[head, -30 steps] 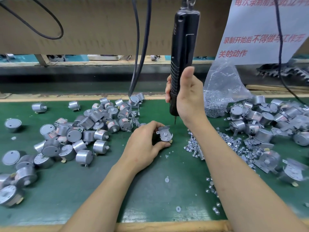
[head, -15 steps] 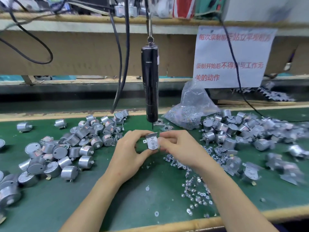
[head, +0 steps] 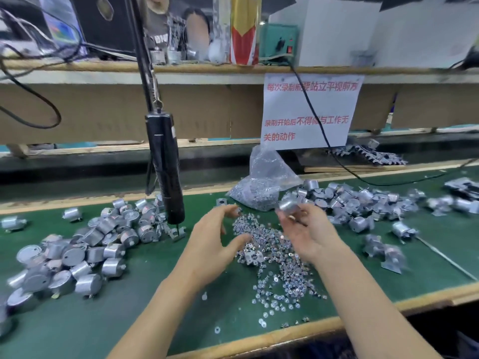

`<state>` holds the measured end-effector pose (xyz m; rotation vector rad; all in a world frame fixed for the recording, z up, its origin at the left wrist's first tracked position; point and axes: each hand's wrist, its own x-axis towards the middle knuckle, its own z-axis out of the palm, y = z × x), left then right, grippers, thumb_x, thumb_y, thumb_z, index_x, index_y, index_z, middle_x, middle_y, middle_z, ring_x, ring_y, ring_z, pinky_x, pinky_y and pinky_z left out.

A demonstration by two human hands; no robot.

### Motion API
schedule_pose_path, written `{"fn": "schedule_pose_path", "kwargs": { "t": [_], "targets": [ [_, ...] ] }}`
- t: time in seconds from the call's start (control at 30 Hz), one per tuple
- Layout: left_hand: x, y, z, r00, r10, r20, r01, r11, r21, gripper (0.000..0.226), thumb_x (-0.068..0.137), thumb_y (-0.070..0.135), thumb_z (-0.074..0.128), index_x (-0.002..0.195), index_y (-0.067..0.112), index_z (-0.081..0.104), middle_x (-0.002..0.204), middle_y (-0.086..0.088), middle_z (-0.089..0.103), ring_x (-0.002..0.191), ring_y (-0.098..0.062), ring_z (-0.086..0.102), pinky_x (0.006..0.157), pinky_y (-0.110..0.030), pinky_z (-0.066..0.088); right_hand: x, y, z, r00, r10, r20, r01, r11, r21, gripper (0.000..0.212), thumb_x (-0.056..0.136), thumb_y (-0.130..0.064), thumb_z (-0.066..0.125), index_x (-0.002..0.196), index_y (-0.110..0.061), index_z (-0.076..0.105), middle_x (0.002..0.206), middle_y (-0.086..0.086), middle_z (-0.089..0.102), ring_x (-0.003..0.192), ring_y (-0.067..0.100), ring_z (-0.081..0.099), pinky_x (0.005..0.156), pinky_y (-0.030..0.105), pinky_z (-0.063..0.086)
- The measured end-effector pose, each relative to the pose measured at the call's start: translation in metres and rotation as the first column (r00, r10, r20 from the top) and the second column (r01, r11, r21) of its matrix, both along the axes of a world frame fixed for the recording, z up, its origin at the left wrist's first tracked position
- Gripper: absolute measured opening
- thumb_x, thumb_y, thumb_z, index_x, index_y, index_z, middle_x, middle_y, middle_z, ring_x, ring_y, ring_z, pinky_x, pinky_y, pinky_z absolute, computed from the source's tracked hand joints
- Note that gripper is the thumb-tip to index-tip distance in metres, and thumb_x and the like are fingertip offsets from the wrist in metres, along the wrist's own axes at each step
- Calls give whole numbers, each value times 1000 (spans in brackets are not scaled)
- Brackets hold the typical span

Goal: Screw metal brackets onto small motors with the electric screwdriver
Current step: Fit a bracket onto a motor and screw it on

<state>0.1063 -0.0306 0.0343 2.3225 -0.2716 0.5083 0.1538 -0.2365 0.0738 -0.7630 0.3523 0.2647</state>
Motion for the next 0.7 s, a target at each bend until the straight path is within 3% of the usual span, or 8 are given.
{"fn": "schedule_pose_path", "kwargs": {
  "t": [0.1,0.17,0.3,0.4,0.5,0.57,0.6,0.7],
  "targets": [
    [-1,10,-8,997,50,-65,-48,999,25,46,86,55,64,126,35,55,111,27,58,89,4,52,74,-8,39,9,-11,5,987,-146,-63,158,952,261,67,110,-49,30,113,10,63,107,31,72,63,21,72,53,22,59],
    [-4,18,-15,991,110,-82,-107,994,37,33,89,45,66,118,31,61,102,26,61,81,3,54,69,-6,37,9,-2,5,989,-143,25,130,952,278,80,108,-57,19,112,6,68,100,21,77,55,15,66,46,20,53],
    [-11,39,-21,953,273,-133,-269,962,44,5,90,37,66,92,32,65,75,24,62,67,2,56,61,-11,39,0,41,7,973,-10,229,23,998,-54,58,109,-51,34,109,-7,71,87,4,77,57,11,66,52,22,51],
    [-18,57,-23,916,314,-250,-292,949,121,19,88,42,67,76,28,62,66,16,64,65,2,59,65,-25,49,-4,85,15,884,204,420,-26,920,-392,45,101,-51,52,111,-10,70,93,0,78,79,11,72,65,24,58],
    [-26,72,-24,879,316,-357,-269,947,177,28,85,49,68,70,26,61,59,11,63,59,-1,58,56,-24,46,-2,125,27,721,464,515,-52,777,-627,72,79,-63,65,134,-16,62,121,-3,72,109,7,68,91,28,58],
    [-30,81,-24,849,422,-318,-356,901,246,30,86,50,65,71,25,57,64,9,63,66,-9,61,60,-29,49,2,147,36,615,594,518,-127,724,-678,86,77,-61,73,149,-21,49,134,-2,64,120,5,63,103,29,51],
    [-32,85,-23,822,506,-262,-426,851,306,30,88,50,62,74,25,55,70,8,64,73,-15,62,63,-31,50,6,158,39,567,634,526,-157,710,-686,82,80,-56,77,148,-21,49,131,-3,66,118,5,63,103,28,50],
    [-31,98,-18,729,684,-11,-613,660,436,24,92,42,57,95,19,56,94,-3,65,95,-29,58,67,-37,46,20,181,46,512,635,578,-51,694,-718,46,83,-47,80,115,-18,66,95,-9,72,88,3,68,81,17,52]
  ]
}}
